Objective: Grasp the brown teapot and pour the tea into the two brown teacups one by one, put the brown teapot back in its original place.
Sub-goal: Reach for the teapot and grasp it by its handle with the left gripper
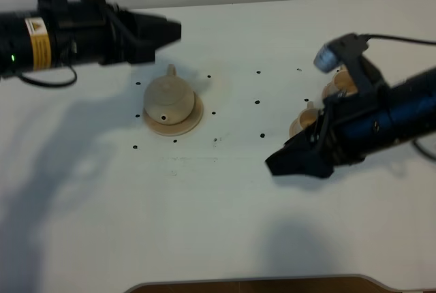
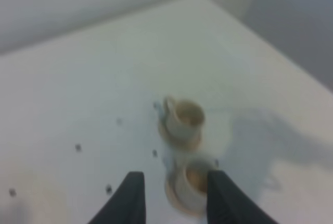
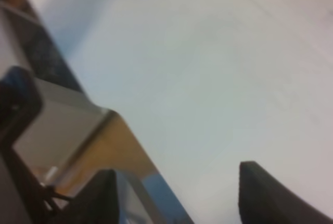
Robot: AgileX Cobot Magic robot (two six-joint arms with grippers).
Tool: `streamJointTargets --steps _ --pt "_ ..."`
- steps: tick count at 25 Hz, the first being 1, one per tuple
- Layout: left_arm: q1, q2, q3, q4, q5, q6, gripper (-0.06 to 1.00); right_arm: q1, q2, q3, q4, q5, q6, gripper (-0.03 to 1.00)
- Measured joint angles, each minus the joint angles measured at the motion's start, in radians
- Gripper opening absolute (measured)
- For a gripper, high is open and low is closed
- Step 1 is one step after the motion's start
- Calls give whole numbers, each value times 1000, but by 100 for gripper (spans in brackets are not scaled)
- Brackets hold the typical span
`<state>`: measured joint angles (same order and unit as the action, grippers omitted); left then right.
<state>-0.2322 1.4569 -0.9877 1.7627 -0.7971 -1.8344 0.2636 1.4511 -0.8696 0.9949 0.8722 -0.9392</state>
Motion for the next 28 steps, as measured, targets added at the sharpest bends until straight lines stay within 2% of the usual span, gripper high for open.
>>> streamJointTargets --steps 4,7,10,15,18,22,28 --pt "0 0 -41 0 46 -22 33 3 0 -105 -297 56 344 52" --pt "0 0 -47 0 113 -27 33 31 -9 -137 -507 112 554 52" --pt "0 0 -47 -2 239 -30 33 74 -35 -137 -698 145 754 52" --pt "0 0 -47 0 516 -17 33 160 -123 -137 -984 201 1050 52" --pt "0 0 -47 0 662 8 33 209 -193 -137 -1090 229 1171 52" --pt "0 0 -47 0 808 76 33 272 -289 -132 -1180 252 1275 51" --pt "0 0 -47 -21 1045 235 32 335 -442 -78 -1252 302 1328 49"
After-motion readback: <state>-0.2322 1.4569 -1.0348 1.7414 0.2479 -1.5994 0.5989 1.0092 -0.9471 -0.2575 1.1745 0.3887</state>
